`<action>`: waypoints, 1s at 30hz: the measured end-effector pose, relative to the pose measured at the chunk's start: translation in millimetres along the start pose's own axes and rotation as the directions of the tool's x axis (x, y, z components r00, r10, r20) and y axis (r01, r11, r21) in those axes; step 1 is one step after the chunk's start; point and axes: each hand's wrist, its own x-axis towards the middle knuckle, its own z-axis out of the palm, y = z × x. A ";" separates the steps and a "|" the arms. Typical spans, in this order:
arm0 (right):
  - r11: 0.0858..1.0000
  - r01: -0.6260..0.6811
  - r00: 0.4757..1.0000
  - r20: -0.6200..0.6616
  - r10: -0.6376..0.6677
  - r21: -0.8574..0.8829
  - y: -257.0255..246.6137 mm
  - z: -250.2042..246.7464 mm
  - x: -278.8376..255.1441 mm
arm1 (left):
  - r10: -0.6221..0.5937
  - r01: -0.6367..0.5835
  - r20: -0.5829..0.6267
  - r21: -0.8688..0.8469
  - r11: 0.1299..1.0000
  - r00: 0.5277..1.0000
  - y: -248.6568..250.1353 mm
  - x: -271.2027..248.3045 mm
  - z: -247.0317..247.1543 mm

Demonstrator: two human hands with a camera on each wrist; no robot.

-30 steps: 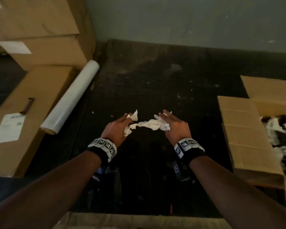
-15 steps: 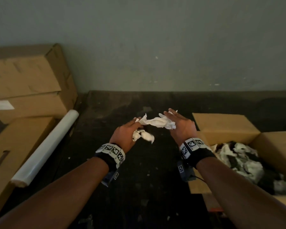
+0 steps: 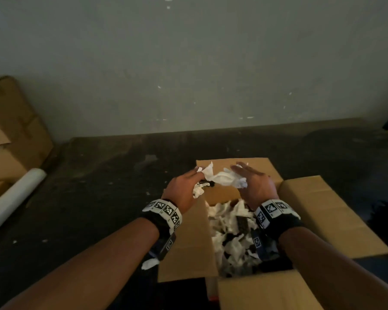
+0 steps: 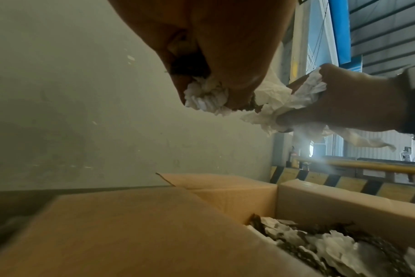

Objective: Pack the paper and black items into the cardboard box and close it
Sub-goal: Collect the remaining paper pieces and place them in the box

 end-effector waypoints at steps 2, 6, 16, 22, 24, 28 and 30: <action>1.000 -0.021 0.998 0.058 0.021 -0.003 36.4 -1.5 -1.4 | 0.013 -0.013 -0.001 0.009 1.000 1.000 23.8 15.8 23.2; 0.997 -0.059 0.985 0.160 0.065 -0.039 93.5 5.1 -5.2 | 0.004 -0.003 0.066 -0.010 1.000 0.998 57.6 38.5 63.3; 0.995 -0.083 0.720 0.687 0.097 -0.053 167.2 38.7 3.4 | -0.267 0.164 0.550 0.230 0.959 0.791 81.1 61.0 130.1; 0.994 0.036 0.671 0.740 0.055 -0.107 165.1 53.9 6.8 | -0.321 0.158 0.667 0.294 0.943 0.673 83.2 55.6 150.8; 0.982 0.087 0.673 0.736 0.066 -0.168 173.2 74.9 5.2 | -0.299 0.159 0.708 0.259 0.953 0.640 79.8 50.0 165.4; 0.972 -0.035 0.581 0.787 0.210 -0.234 200.7 121.5 -7.3 | -0.326 0.128 0.747 0.312 0.941 0.580 40.3 32.5 217.2; 0.973 -0.014 0.546 0.814 0.199 -0.229 210.9 134.2 -6.2 | -0.324 0.121 0.733 0.317 0.941 0.598 24.0 26.5 234.1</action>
